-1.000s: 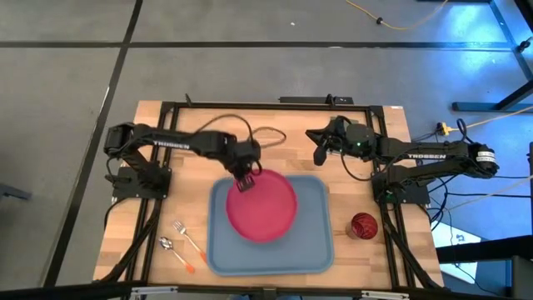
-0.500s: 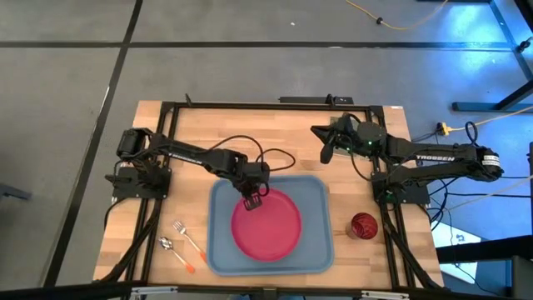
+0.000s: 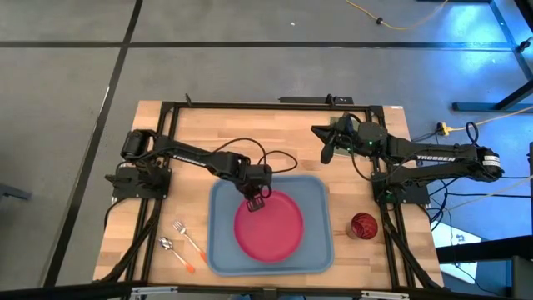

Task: Pick and place plate/cup/fork/spoon on tray
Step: Put the pink plate on the center of the blue serving tray, then put the orange fork on the blue serving tray to the left side of the pink plate

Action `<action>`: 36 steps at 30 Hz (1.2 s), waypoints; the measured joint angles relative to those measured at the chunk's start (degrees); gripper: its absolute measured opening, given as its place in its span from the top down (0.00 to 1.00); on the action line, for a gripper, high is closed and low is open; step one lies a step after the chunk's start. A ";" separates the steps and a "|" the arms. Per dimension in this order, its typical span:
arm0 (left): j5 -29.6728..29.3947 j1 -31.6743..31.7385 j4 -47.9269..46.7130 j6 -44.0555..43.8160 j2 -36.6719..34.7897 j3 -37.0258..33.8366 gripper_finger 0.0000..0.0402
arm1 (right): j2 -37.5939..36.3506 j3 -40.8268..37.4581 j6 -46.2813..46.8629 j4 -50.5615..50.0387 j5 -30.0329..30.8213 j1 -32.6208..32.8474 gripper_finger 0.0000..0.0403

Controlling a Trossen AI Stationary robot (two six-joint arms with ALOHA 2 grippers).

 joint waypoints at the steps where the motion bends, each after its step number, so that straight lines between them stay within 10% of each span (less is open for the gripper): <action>1: 0.15 0.00 0.09 0.00 0.12 0.00 1.00 | 0.00 0.00 0.00 -0.02 0.00 0.00 0.91; 26: -0.55 1.02 -0.84 3.95 0.47 0.00 0.89 | 0.02 0.02 -0.02 -0.34 0.00 0.00 0.91; 36: 4.60 0.95 -22.37 0.30 -1.93 4.08 0.88 | 0.04 0.09 0.48 -4.59 0.00 0.00 0.91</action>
